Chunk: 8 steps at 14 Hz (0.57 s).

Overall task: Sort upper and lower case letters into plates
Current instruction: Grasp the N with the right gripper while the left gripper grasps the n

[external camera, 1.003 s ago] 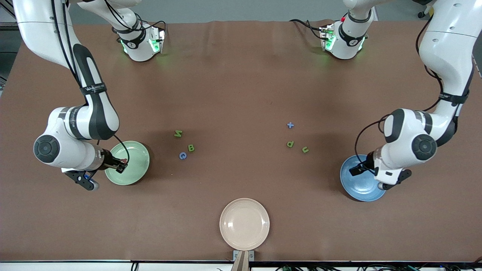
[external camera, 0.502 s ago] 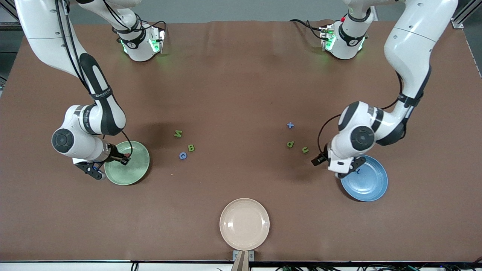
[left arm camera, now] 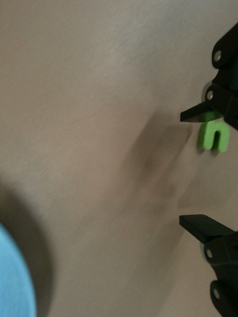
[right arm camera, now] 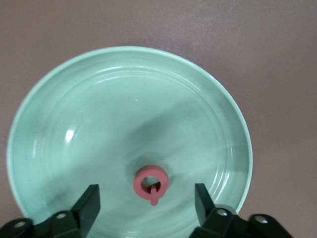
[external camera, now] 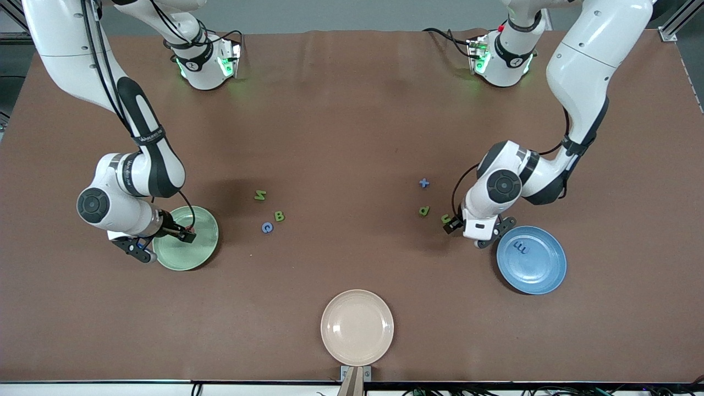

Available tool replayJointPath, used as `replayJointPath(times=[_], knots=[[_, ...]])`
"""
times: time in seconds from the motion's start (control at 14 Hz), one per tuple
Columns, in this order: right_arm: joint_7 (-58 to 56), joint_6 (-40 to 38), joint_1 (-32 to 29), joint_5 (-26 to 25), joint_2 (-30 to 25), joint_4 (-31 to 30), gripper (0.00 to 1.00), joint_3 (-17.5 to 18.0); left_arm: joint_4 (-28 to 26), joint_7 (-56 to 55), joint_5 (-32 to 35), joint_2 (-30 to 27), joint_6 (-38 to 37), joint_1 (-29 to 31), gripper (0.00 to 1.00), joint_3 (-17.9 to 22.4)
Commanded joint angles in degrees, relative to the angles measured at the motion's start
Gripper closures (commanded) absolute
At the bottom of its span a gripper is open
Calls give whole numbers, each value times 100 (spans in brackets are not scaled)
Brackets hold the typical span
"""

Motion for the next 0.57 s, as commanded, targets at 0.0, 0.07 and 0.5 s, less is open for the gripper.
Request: replayJointPath(times=[0.0,0.07,0.5], knots=[[-358,-756,74,26,-236,243,0,171,-145,-259,114,-157,142,-107,17,21],[-387,-784,92,35,-359,200,0,329,-145,-277,114,-139,186,-160,19,21],[-308,-138,644,44,-737,-571,0,796,-189,-382,114,-60,292,-292,47,29]])
